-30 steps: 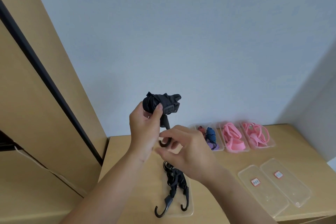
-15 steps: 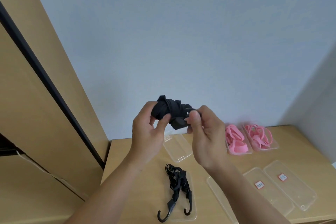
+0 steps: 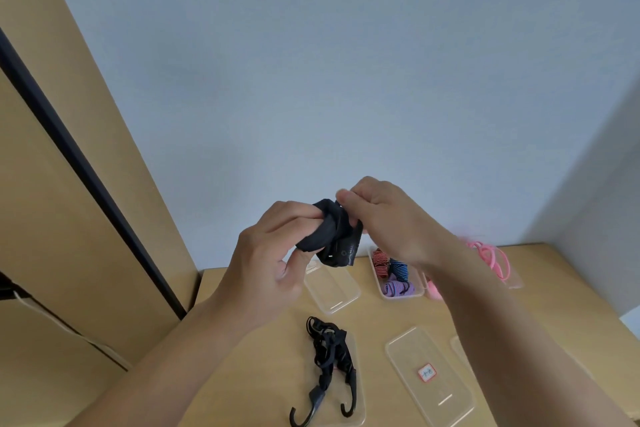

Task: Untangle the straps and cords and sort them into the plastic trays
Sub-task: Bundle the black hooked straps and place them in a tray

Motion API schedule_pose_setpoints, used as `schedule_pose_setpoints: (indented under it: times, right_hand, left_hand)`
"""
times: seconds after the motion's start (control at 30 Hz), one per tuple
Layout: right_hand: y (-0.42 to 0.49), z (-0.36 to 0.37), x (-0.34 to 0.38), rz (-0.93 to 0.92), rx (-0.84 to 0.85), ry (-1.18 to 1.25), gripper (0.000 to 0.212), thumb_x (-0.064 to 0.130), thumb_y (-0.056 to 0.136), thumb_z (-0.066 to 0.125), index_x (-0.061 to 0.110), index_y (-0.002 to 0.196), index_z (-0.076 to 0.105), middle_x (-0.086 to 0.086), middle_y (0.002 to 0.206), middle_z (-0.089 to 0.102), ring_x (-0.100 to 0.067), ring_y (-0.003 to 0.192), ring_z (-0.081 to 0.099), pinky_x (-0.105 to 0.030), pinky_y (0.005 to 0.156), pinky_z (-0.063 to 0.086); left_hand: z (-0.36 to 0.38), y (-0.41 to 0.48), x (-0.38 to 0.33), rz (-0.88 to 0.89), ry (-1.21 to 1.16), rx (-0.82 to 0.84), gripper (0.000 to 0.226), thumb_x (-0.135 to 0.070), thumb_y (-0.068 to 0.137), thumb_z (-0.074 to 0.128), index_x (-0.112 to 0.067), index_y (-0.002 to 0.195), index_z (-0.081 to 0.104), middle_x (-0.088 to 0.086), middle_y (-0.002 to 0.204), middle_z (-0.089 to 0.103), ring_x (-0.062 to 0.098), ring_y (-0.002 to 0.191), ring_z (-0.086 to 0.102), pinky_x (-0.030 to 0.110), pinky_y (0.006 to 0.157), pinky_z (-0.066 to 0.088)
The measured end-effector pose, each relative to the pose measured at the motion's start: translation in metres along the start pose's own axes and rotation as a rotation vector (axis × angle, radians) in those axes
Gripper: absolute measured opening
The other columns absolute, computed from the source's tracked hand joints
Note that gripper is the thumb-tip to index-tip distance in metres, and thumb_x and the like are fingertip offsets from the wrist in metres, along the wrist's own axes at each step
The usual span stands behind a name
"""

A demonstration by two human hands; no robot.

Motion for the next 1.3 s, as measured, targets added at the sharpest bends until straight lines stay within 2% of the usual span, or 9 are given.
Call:
schedule_pose_setpoints:
  times: [0.1,0.2,0.5,0.7,0.8,0.9,1.03,1.17,1.3]
  right_hand:
    - [0.002,0.003,-0.002,0.003,-0.02,0.068,0.048,0.026,0.103,0.046,-0.014,0.076,0.046,-0.012,0.072,0.044,-0.018,0.061,0.044,-0.031,0.063,0.049]
    - [0.003,0.009,-0.018,0.044,-0.021,0.092,0.047,0.029,0.103,0.045,-0.003,0.069,0.038,-0.004,0.055,0.041,-0.021,0.049,0.058,-0.051,0.061,0.055]
    - [-0.005,0.012,-0.039,0.063,-0.03,0.013,0.047,0.026,0.104,0.038,0.004,0.064,0.044,-0.009,0.053,0.062,-0.021,0.044,0.062,-0.027,0.049,0.043]
    - [-0.003,0.002,-0.062,0.09,-0.183,0.103,0.048,0.025,0.1,0.046,-0.007,0.067,0.034,-0.01,0.057,0.037,-0.018,0.054,0.036,-0.033,0.053,0.031]
    - [0.002,-0.011,-0.06,0.064,-0.217,0.053,0.046,0.023,0.099,0.049,0.003,0.062,0.031,-0.004,0.056,0.031,-0.013,0.053,0.028,-0.027,0.049,0.025]
    - [0.005,-0.02,-0.059,0.026,-0.236,-0.028,0.045,0.024,0.099,0.049,0.009,0.061,0.03,-0.003,0.059,0.035,-0.013,0.054,0.029,-0.03,0.052,0.029]
    - [0.009,-0.025,-0.067,0.032,-0.215,-0.105,0.045,0.027,0.098,0.046,0.007,0.061,0.034,-0.007,0.064,0.041,-0.021,0.06,0.037,-0.047,0.06,0.04]
    - [0.012,-0.027,-0.077,0.009,-0.121,-0.117,0.044,0.027,0.102,0.042,0.012,0.061,0.033,-0.003,0.058,0.038,-0.024,0.06,0.038,-0.046,0.061,0.041]
    - [0.016,-0.032,-0.088,-0.077,-0.035,0.021,0.039,0.03,0.107,0.032,0.019,0.069,0.035,0.003,0.059,0.04,-0.018,0.059,0.04,-0.04,0.061,0.038]
  left_hand:
    - [0.002,0.0,0.001,-0.037,-0.01,-0.021,0.028,0.015,0.082,0.065,-0.004,0.102,0.07,-0.007,0.108,0.062,0.02,0.09,0.063,0.024,0.074,0.051]
    - [0.009,-0.003,0.004,-0.097,-0.039,0.013,0.026,0.013,0.085,0.063,-0.002,0.105,0.07,-0.007,0.109,0.063,0.019,0.095,0.062,0.022,0.073,0.052]
    - [0.027,0.0,0.008,-0.221,-0.106,0.135,0.014,-0.004,0.093,0.063,-0.008,0.106,0.068,-0.01,0.104,0.061,0.012,0.093,0.06,0.018,0.073,0.048]
    - [0.042,-0.001,0.023,-0.526,-0.286,0.171,0.017,-0.034,0.093,0.059,-0.026,0.106,0.066,-0.009,0.117,0.051,0.022,0.099,0.061,0.047,0.076,0.056]
    - [0.05,-0.002,0.031,-0.643,-0.33,0.087,0.011,-0.02,0.09,0.067,-0.02,0.101,0.07,-0.005,0.108,0.057,0.02,0.103,0.063,0.03,0.089,0.055]
    - [0.058,-0.011,0.042,-0.846,-0.45,-0.042,0.014,-0.004,0.088,0.075,-0.018,0.094,0.076,0.003,0.102,0.07,0.015,0.096,0.07,0.02,0.084,0.052]
    - [0.07,-0.011,0.044,-0.956,-0.567,-0.162,0.022,0.003,0.082,0.077,-0.016,0.093,0.08,0.006,0.093,0.079,0.018,0.091,0.075,0.024,0.081,0.055]
    - [0.084,-0.006,0.037,-0.964,-0.452,-0.172,0.031,0.005,0.079,0.08,-0.026,0.086,0.081,0.003,0.091,0.077,0.022,0.089,0.076,0.042,0.087,0.059]
    - [0.096,0.008,0.033,-0.972,-0.409,-0.179,0.023,0.0,0.078,0.082,-0.021,0.087,0.082,0.002,0.089,0.075,0.021,0.088,0.075,0.039,0.088,0.059]
Point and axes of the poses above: each hand's wrist, its own y-axis towards the middle knuckle, its own z-axis out of the palm, x = y × z, the point moved 10 cm from there along y, towards the middle knuckle
